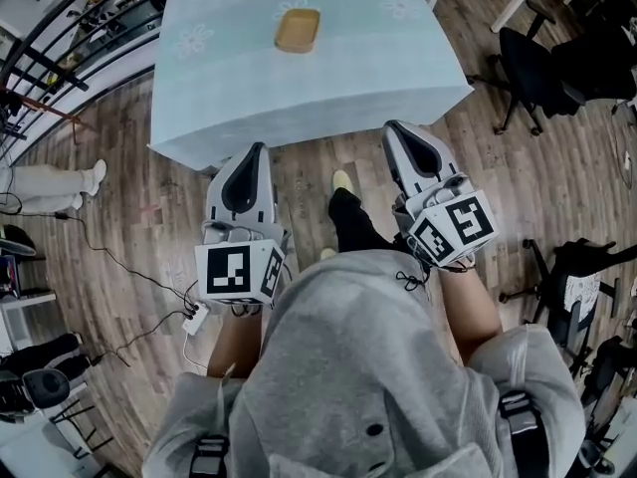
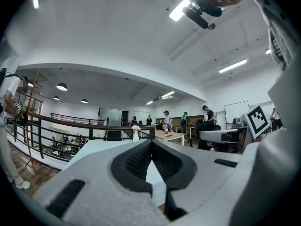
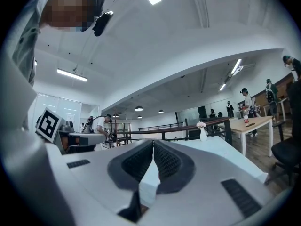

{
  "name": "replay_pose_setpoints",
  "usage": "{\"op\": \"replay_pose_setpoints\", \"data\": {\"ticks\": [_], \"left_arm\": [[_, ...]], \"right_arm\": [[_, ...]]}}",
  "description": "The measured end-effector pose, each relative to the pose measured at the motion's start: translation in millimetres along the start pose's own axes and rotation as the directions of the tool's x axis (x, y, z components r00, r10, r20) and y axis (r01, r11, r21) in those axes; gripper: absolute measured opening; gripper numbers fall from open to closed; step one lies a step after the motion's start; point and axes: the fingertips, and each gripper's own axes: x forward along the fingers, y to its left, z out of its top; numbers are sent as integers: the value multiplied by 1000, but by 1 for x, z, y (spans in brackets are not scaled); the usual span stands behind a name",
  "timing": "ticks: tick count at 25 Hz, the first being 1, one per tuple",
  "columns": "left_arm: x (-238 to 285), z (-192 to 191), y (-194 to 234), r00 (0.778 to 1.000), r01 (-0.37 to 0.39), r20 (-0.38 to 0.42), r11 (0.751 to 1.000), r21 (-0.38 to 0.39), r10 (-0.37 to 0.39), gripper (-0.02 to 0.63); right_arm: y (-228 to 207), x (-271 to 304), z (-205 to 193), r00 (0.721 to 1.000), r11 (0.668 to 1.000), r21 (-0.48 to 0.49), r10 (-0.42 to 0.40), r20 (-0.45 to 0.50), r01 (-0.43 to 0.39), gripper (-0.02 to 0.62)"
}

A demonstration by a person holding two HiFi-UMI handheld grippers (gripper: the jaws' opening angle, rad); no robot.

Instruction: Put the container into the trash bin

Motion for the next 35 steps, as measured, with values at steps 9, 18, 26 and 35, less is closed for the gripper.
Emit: {"op": "replay_pose_setpoints", "data": {"ticks": [9,18,26,35], "left_arm": [[37,-8,6,999,6,-44,999,40,-4,20],[84,-21,44,996,-24,-85,1000,11,25,19],[139,-20,62,994,-36,-100,999,0,35,19],[187,-14,75,993,-42,-113,999,14,44,20]], "right_arm": [[-24,22,-6,1000,1000,16,-17,-14,17,31],[-53,80,-14,999,999,31,-7,-45,8,31],[-92,125,-11,998,999,35,8,-63,-6,31],[-128,172,-2,999,998,51,24,-48,-21,31]]}}
